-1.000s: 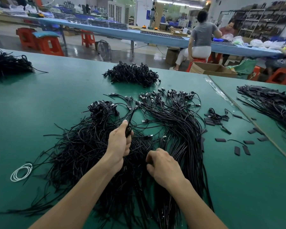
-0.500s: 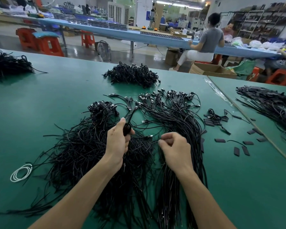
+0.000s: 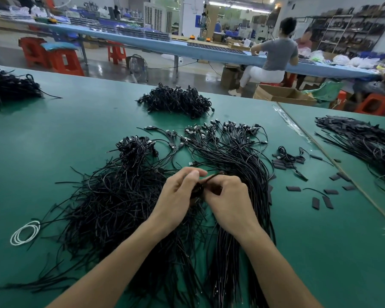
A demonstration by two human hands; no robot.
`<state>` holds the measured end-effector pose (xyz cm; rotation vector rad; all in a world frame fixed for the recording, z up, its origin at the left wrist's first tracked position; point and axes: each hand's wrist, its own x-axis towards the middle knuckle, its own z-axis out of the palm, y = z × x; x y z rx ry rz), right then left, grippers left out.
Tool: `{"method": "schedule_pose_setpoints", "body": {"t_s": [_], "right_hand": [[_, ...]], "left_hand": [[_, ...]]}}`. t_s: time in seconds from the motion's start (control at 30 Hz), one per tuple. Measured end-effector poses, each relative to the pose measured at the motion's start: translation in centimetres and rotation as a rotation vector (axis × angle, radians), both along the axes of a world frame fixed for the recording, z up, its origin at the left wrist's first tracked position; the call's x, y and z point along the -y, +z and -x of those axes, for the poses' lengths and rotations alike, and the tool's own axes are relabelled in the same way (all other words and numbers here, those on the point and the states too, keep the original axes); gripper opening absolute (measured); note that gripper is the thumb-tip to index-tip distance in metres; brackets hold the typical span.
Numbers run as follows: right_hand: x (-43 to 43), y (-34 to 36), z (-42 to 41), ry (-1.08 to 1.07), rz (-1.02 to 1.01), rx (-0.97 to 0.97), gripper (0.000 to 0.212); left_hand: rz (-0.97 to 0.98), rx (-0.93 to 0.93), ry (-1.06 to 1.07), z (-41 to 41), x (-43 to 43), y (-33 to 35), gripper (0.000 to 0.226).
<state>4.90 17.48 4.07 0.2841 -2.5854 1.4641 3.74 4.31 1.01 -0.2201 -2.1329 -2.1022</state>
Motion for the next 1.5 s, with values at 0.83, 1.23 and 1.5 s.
{"method": "schedule_pose_setpoints", "body": {"t_s": [0.83,1.23,1.5], "right_hand": [[1.1,0.9,-2.4,0.210,-0.845,-0.515,0.020],[0.0,0.9,-0.8,0.241,-0.666,-0.191,0.005],[-0.9,0.9,-0.7,0.347,-0.590,-0.026,0.005]], "left_hand": [[-0.172,0.373,-0.067,0.2,0.3,-0.9,0.058],[-0.324,0.768,-0.459,0.3,0.8,-1.1,0.057],[0.084,0.535,-0.737,-0.7,2.1,-1.1,0.038]]}}
